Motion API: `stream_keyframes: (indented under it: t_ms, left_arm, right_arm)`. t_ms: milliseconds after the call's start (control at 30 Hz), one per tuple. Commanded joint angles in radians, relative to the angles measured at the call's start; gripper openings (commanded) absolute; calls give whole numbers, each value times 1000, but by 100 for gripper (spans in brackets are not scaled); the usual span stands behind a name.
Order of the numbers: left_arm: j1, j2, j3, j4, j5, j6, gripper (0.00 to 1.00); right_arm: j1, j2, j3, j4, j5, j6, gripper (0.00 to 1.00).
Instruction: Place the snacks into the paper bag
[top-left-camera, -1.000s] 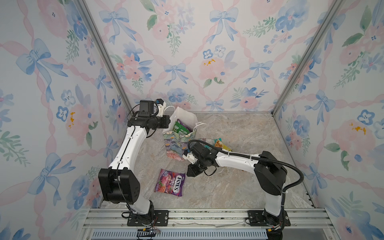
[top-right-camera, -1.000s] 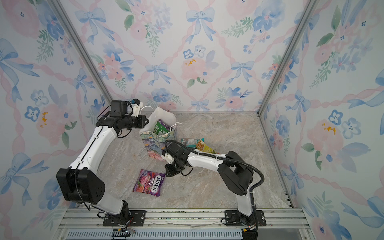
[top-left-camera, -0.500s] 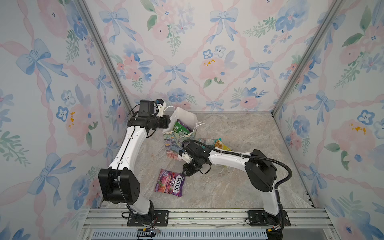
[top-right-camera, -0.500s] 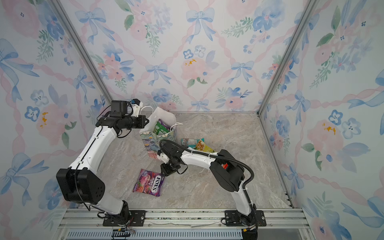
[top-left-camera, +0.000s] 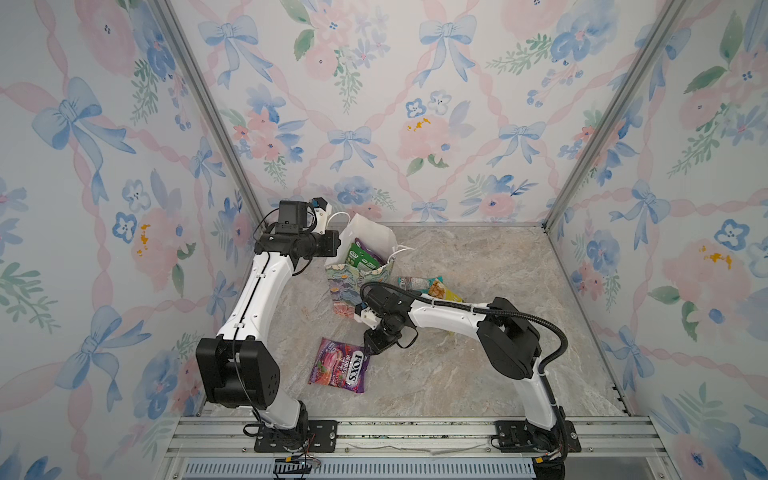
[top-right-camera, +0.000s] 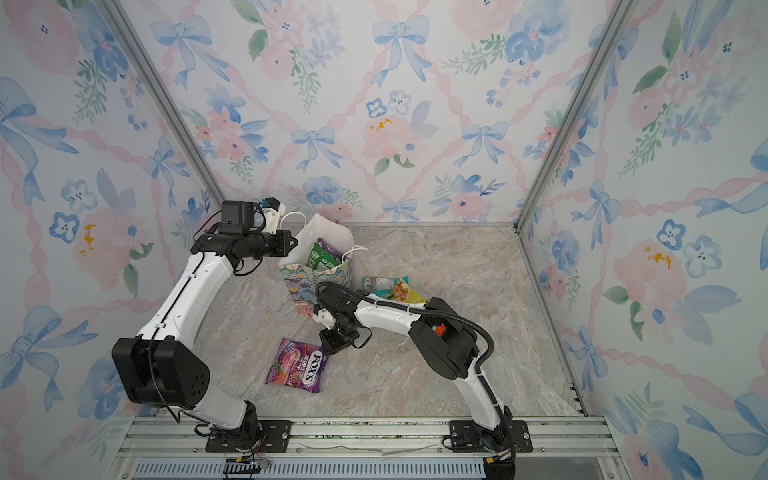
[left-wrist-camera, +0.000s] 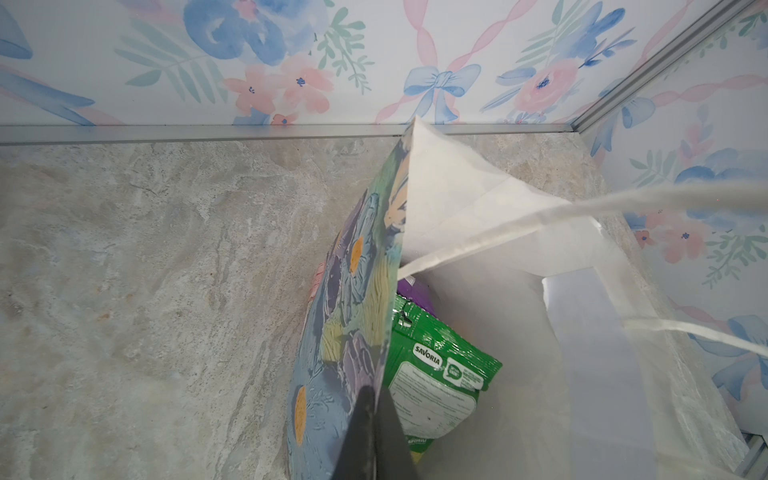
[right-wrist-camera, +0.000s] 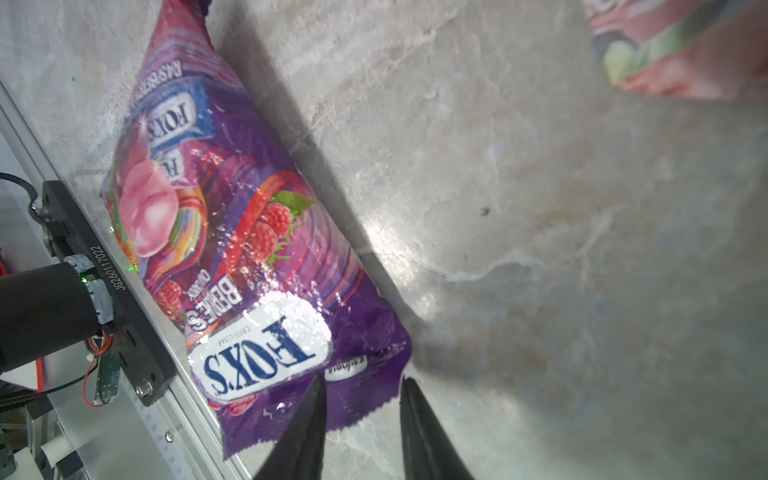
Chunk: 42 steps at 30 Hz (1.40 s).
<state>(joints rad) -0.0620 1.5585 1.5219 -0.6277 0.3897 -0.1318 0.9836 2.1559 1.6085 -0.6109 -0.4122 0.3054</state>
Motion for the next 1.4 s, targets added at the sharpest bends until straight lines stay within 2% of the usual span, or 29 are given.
stream_keyframes:
  t_ms: [0,133,400,733,1133,1367]
  left_arm:
    - [10,-33,-13,-17,-1,21,0]
    - [13,-37,-13,-18,-1,21,0]
    - [17,-38,-14,-18,6,20,0]
    - [20,-33,-13,-18,9,19,0]
    - [21,-20,-12,-18,12,15,0]
    - [20,-17,-11,-18,12,15,0]
  right_arm:
    - [11,29,43,-52,-17,-18,32]
    - [11,38,55,-59,-24,-19,26]
    - [9,40,58,-65,-17,-17,0]
    - [-65,-125,-113,-14,79,15,0]
    - [-301,-370,-519,197,91,148,0]
    - [-397,-403,-495,180,115,97,0]
